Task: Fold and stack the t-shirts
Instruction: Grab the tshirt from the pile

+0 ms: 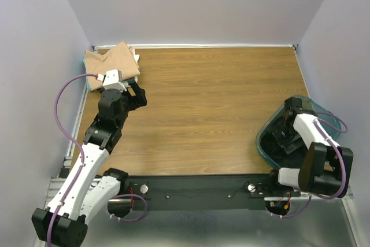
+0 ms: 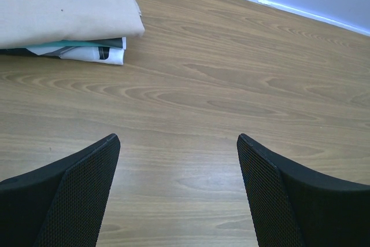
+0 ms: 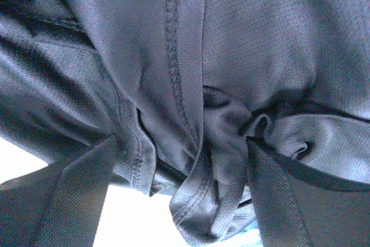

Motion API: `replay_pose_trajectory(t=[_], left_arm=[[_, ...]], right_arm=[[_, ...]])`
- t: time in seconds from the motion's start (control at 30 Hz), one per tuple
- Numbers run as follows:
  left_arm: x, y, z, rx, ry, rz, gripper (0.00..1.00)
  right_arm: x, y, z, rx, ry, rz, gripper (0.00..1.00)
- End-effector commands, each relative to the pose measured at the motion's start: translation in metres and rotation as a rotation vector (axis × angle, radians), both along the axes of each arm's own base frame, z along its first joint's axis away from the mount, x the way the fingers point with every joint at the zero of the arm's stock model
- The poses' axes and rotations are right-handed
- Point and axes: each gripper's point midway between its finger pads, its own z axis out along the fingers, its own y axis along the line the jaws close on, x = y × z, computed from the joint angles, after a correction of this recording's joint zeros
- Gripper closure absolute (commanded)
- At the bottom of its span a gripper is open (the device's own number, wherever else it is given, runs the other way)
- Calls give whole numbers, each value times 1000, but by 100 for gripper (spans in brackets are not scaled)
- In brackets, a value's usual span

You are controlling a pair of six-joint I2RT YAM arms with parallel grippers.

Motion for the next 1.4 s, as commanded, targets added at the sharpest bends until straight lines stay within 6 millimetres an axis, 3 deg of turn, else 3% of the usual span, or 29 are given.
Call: replay_pose_trajectory(t=[0.0,0.07,0.1,0.17,0.2,0.3,0.4,0.67,0.77,0.87,0.9,0.97,1.0,1.17,1.37], left_arm=[[-5,6,0,3,8,33,11],[-6,7,-2,4,11,33,11],[-6,7,-2,2,11,32,11],[-7,6,-2,0,10,30,11],[-7,6,-3,-1,12,27,11],[-7,5,-4,-3,14,23,11],[-6,4,-2,-6,7,20,11],[6,1,15,24,-35,2,11],[13,-2,21,26,-38,-2,11],[19,-6,28,18,-50,-15,11],[19,-7,29,17,-52,-16,11],[20,-7,30,12,-57,-17,11],[20,-8,31,7,-57,-16,11],[19,-9,29,-10,-49,-16,11],[17,-12,28,-26,-45,-31,11]], right_arm=[[1,0,-2,-1,-28,-30,17],[2,-1,2,-10,-41,-26,23],[4,-2,6,-16,-58,-22,35],[4,-3,10,-21,-60,-22,50],[7,-6,15,-35,-70,-23,64],[17,-15,32,-77,-94,-16,86],[25,-26,51,-134,-103,1,99],[66,-68,138,-360,-296,-28,100],[71,-77,165,-424,-342,-12,100],[75,-95,216,-549,-444,-52,99],[73,-98,220,-572,-447,-55,100],[75,-107,251,-636,-502,-65,99],[78,-109,272,-660,-552,-78,100],[89,-116,325,-721,-690,-101,100],[123,-99,374,-652,-937,-50,100]])
